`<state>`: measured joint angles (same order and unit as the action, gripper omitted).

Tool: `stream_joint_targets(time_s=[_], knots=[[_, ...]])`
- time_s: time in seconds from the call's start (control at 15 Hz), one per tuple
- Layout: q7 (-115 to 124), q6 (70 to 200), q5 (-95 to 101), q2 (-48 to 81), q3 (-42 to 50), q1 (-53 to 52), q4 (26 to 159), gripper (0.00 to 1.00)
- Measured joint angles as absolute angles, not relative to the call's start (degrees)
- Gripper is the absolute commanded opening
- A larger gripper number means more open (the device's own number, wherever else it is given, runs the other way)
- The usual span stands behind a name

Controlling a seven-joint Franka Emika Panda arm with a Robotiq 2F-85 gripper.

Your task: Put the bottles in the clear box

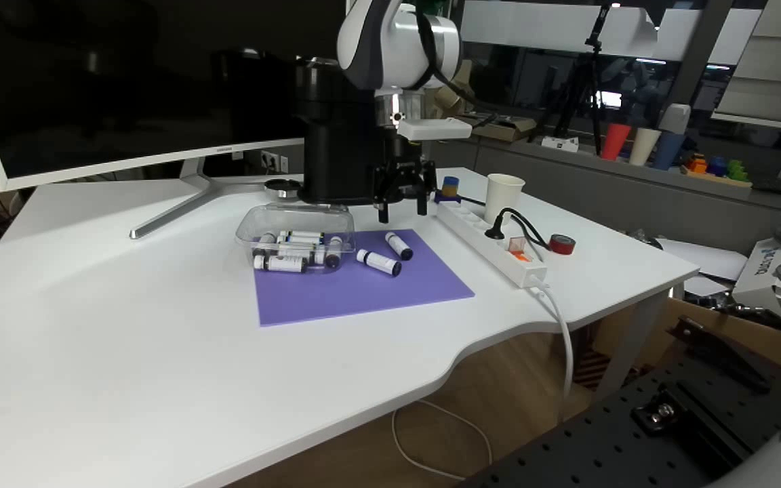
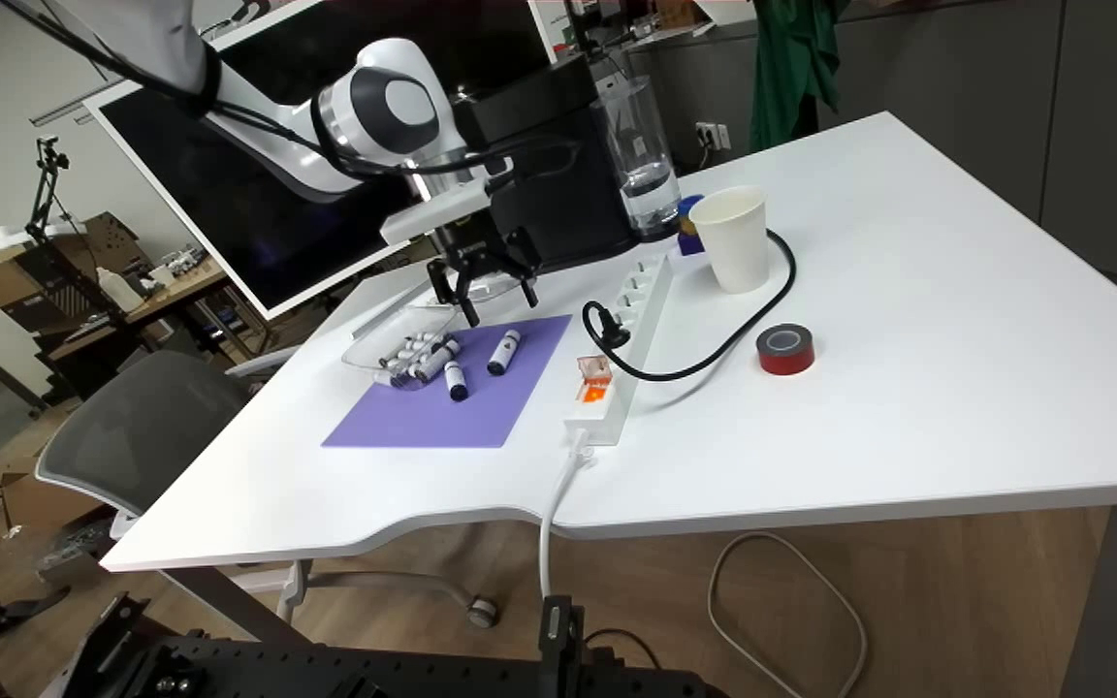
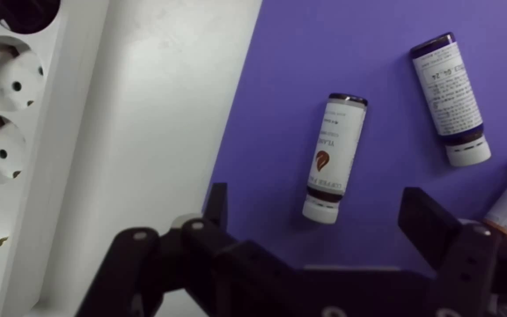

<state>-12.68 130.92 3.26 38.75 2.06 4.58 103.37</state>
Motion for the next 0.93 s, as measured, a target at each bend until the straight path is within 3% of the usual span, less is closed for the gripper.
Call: stream_joint_targets(time_s=[0.27,0.33,0.47,0.93], knots=[[-12.69,128.14,3.26,41.14,1.68,4.58,101.77,1.00],[-12.69,127.54,3.26,41.64,1.63,4.57,101.44,0.75],[-12.69,126.72,3.26,42.62,1.63,4.57,100.84,0.68],[-12.74,125.10,3.32,45.38,1.46,4.53,98.27,0.18]])
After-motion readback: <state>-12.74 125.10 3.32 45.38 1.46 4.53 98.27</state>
